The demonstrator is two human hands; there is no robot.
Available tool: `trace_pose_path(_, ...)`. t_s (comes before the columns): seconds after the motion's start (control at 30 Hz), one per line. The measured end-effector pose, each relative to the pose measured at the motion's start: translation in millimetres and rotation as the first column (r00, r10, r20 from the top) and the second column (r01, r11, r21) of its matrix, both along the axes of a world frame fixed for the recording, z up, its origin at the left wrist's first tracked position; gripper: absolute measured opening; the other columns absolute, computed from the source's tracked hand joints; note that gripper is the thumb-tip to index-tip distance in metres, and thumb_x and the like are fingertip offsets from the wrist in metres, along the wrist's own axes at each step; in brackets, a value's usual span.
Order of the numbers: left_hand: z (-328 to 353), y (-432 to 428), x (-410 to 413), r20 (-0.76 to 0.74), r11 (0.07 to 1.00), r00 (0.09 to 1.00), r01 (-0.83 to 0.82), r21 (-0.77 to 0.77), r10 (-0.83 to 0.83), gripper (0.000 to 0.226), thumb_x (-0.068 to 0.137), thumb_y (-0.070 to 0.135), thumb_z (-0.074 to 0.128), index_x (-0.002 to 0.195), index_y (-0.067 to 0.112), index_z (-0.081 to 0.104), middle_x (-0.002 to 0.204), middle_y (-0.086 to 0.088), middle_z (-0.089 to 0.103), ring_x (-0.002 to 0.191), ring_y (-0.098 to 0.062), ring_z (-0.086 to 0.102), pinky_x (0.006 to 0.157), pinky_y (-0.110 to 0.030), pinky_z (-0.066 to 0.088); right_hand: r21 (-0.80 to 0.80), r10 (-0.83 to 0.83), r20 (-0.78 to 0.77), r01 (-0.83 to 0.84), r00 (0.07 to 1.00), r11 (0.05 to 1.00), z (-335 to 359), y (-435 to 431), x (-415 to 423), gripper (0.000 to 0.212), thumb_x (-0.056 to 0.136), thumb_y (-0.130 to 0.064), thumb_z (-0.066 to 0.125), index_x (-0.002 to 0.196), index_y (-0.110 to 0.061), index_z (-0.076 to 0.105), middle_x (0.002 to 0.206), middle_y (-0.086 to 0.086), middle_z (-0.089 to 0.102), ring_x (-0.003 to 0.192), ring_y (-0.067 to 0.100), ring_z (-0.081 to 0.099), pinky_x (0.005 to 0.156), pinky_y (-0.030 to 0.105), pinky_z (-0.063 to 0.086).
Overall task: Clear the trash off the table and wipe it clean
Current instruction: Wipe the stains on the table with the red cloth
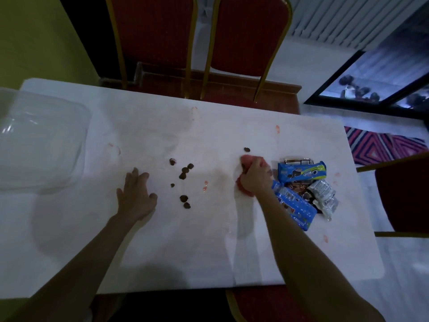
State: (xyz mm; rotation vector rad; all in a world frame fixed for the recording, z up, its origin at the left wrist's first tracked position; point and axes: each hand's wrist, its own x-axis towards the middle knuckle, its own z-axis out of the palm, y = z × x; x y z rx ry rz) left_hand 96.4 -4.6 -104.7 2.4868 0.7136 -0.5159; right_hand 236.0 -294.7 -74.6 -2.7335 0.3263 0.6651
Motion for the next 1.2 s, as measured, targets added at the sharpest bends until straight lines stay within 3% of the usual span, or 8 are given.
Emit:
trace_pose_path(0.17, 0.9, -0.6, -0.8, -0.011, 1.000, 1.000, 0.017, 0.025, -0.017, 0.069, 0.093, 0.022, 0.057, 0.153, 0.020, 0.023, 0.166, -0.003, -0.003, 0.153, -0.024, -0.003, 0.121, -0.055, 0.009, 0.334, 0.079, -0.067, -0.052, 0.995, 0.941, -4.1, 32.1, -23.2, 0.041, 0.084, -0.028, 0.061, 0.122, -0.023, 0.047, 0.111, 0.002, 0.063, 0.101, 0.023, 0.063, 0.090, 0.045, 0.055)
trace_pose_path(0.3, 1.7, 0.7, -2.4, -0.026, 0.999, 0.999, 0.030, 0.029, -0.029, 0.071, 0.093, 0.022, 0.058, 0.154, 0.020, 0.021, 0.166, -0.002, -0.004, 0.153, -0.024, -0.004, 0.121, -0.055, 0.008, 0.698, -0.077, -0.174, 0.178, 0.982, 0.694, 13.2, 37.7, -29.1, 0.015, 0.085, -0.020, 0.056, 0.099, -0.022, 0.061, 0.099, 0.004, 0.071, 0.088, 0.023, 0.069, 0.080, 0.042, 0.059)
trace_pose_path(0.47, 3.3, -4.4, -1.6, -0.039, 0.999, 0.999, 0.029, 0.037, -0.028, 0.074, 0.093, 0.024, 0.059, 0.154, 0.020, 0.017, 0.166, -0.003, -0.007, 0.153, -0.025, -0.007, 0.121, -0.056, 0.007, 0.790, -0.225, -0.487, 0.535, 0.844, 0.299, 14.2, 4.9, -27.3, 0.008, 0.088, -0.018, 0.054, 0.085, -0.015, 0.061, 0.077, 0.004, 0.059, 0.073, 0.020, 0.055, 0.067, 0.033, 0.041)
trace_pose_path(0.57, 1.8, -3.0, -1.9, -0.044, 0.999, 0.998, 0.040, 0.030, -0.039, 0.076, 0.092, 0.025, 0.059, 0.154, 0.021, 0.015, 0.166, -0.003, -0.008, 0.153, -0.025, -0.008, 0.120, -0.056, 0.007, 0.785, -0.271, -0.506, 0.567, 0.819, 0.248, 11.8, -16.8, -24.9, 0.029, 0.079, -0.014, 0.053, 0.104, -0.017, 0.066, 0.090, 0.008, 0.063, 0.083, 0.024, 0.059, 0.075, 0.038, 0.043)
trace_pose_path(0.77, 4.7, 0.3, 0.0, -0.067, 0.998, 0.996, 0.060, 0.016, -0.059, 0.076, 0.092, 0.025, 0.058, 0.154, 0.020, 0.015, 0.166, -0.003, -0.010, 0.153, -0.025, -0.007, 0.120, -0.058, 0.010, 0.783, -0.470, -0.144, 0.390, 0.871, 0.484, 26.8, -42.4, 23.5, 0.020, 0.095, -0.007, 0.049, 0.112, -0.013, 0.057, 0.070, 0.004, 0.055, 0.054, 0.015, 0.050, 0.053, 0.030, 0.040)
trace_pose_path(0.9, 5.7, 2.2, 4.1, -0.091, 0.997, 0.993, 0.075, 0.013, -0.073, 0.077, 0.092, 0.026, 0.058, 0.154, 0.020, 0.014, 0.166, -0.003, -0.010, 0.153, -0.026, -0.007, 0.119, -0.058, 0.014, 0.508, -0.459, 0.215, 0.302, 0.862, 0.806, 10.4, -48.0, 68.8, 0.035, 0.098, -0.016, 0.038, 0.131, -0.018, 0.048, 0.117, 0.015, 0.059, 0.098, 0.030, 0.063, 0.087, 0.049, 0.057)
trace_pose_path(1.07, 5.8, 8.4, 5.8, -0.138, 0.993, 0.984, 0.116, 0.014, -0.113, 0.077, 0.092, 0.028, 0.056, 0.155, 0.021, 0.011, 0.165, -0.003, -0.011, 0.153, -0.025, -0.006, 0.119, -0.056, 0.018, 0.231, -0.155, 0.148, 0.118, 0.977, 0.966, -5.5, -10.4, 65.8, 0.040, 0.101, -0.014, 0.041, 0.140, -0.016, 0.045, 0.130, 0.020, 0.042, 0.109, 0.042, 0.057, 0.100, 0.051, 0.049)
trace_pose_path(1.2, 7.0, 7.4, 7.1, -0.149, 0.992, 0.981, 0.126, 0.027, -0.121, 0.077, 0.093, 0.029, 0.055, 0.155, 0.021, 0.009, 0.165, -0.004, -0.013, 0.153, -0.026, -0.007, 0.119, -0.054, 0.019, 0.266, 0.029, 0.139, -0.066, 0.990, 0.962, -12.0, 33.7, 34.5, 0.044, 0.097, -0.021, 0.051, 0.140, -0.014, 0.045, 0.124, 0.015, 0.054, 0.103, 0.034, 0.061, 0.095, 0.044, 0.051)
